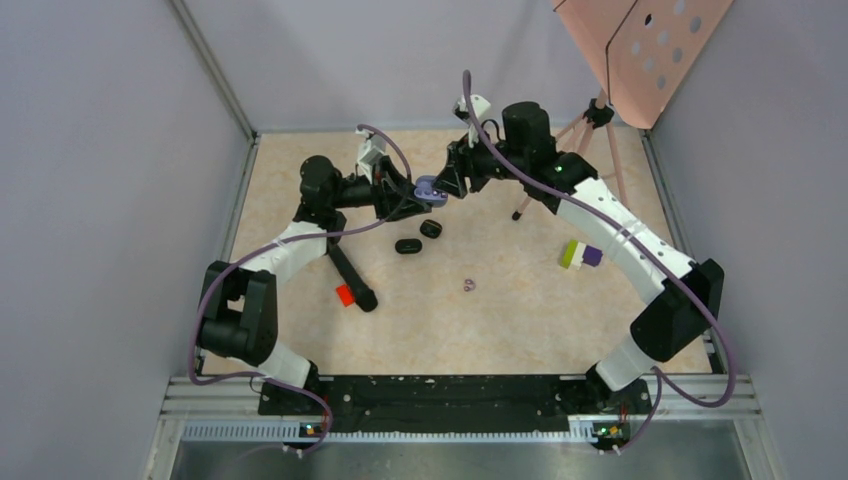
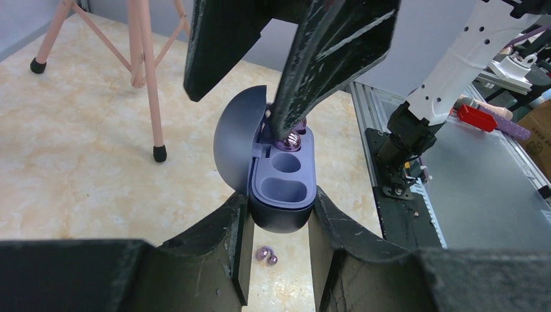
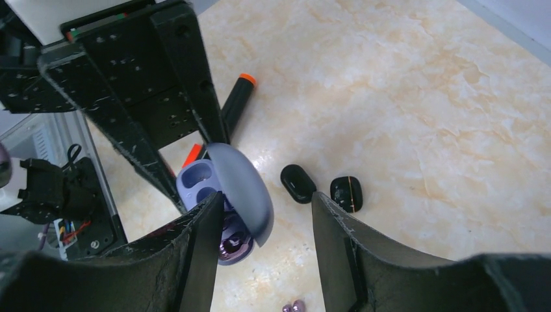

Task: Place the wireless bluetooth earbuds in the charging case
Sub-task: Place the earbud in the charging case, then pick up the earbud from the center of the board.

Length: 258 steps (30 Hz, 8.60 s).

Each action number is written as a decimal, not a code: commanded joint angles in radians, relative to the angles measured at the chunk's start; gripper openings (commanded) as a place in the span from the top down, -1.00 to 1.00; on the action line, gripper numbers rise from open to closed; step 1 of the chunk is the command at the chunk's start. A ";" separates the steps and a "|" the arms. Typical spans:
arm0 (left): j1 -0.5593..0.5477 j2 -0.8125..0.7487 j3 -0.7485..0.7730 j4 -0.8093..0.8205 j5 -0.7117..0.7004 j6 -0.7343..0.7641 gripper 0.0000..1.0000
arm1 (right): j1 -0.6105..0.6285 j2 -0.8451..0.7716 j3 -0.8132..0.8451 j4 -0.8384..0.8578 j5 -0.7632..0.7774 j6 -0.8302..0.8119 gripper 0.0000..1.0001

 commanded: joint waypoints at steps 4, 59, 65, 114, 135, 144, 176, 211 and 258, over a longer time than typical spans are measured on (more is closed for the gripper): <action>-0.005 -0.034 0.036 0.018 0.000 0.029 1.00 | 0.001 0.025 0.048 0.005 0.058 0.025 -0.04; 0.028 -0.021 0.039 0.071 -0.019 -0.043 1.00 | -0.063 -0.033 0.025 0.013 -0.099 -0.079 -0.08; 0.027 -0.025 0.037 0.076 -0.017 -0.050 1.00 | -0.063 -0.017 0.015 0.021 -0.115 -0.065 -0.08; 0.021 -0.031 0.031 -0.100 0.021 0.093 1.00 | 0.046 0.011 0.171 -0.229 -0.227 -0.698 0.37; 0.019 -0.043 0.058 -0.142 0.064 0.125 1.00 | 0.080 0.070 0.178 -0.226 -0.179 -0.767 0.32; 0.019 -0.045 0.063 -0.142 0.065 0.129 1.00 | 0.081 0.088 0.189 -0.279 -0.142 -0.786 0.46; 0.052 -0.008 0.044 0.160 0.039 -0.143 1.00 | 0.007 -0.040 -0.042 0.159 -0.099 -0.400 1.00; 0.143 -0.036 0.021 -0.262 -0.182 0.048 1.00 | -0.034 -0.143 -0.401 -0.026 0.067 -0.300 0.51; 0.190 -0.166 -0.060 -0.511 -0.303 0.149 1.00 | -0.001 0.317 -0.347 -0.154 0.113 0.093 0.50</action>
